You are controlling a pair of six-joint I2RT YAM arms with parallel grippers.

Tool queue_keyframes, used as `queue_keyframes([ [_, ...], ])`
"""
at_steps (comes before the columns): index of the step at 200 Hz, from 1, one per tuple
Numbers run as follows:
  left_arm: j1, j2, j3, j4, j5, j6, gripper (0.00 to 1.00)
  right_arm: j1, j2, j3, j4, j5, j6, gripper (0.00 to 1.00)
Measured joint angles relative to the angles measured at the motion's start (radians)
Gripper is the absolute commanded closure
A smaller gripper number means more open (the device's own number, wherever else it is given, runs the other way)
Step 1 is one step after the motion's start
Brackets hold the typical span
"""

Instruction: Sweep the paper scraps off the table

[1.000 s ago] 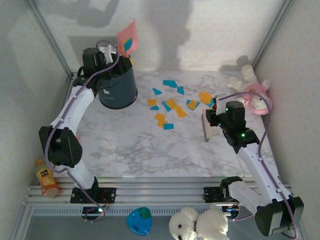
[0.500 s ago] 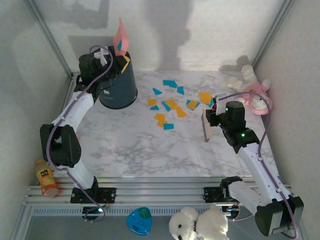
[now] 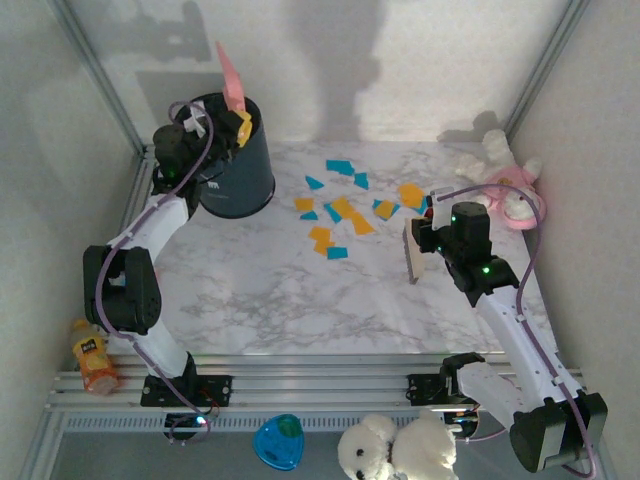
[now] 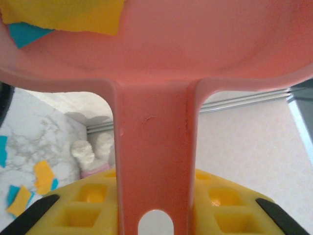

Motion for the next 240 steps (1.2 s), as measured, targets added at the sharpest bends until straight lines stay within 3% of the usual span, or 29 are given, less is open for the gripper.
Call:
queue_keyframes([
  [109,0.0,0.018,-0.109,0.308,-0.031,-0.354,0.87,0.0,0.0,0.0,0.0,0.0,0.0,1.0],
  [240,-0.001,0.032,-0.17,0.381,-0.099,-0.495,0.86,0.0,0.0,0.0,-0.003,0.0,-0.001,1.0],
])
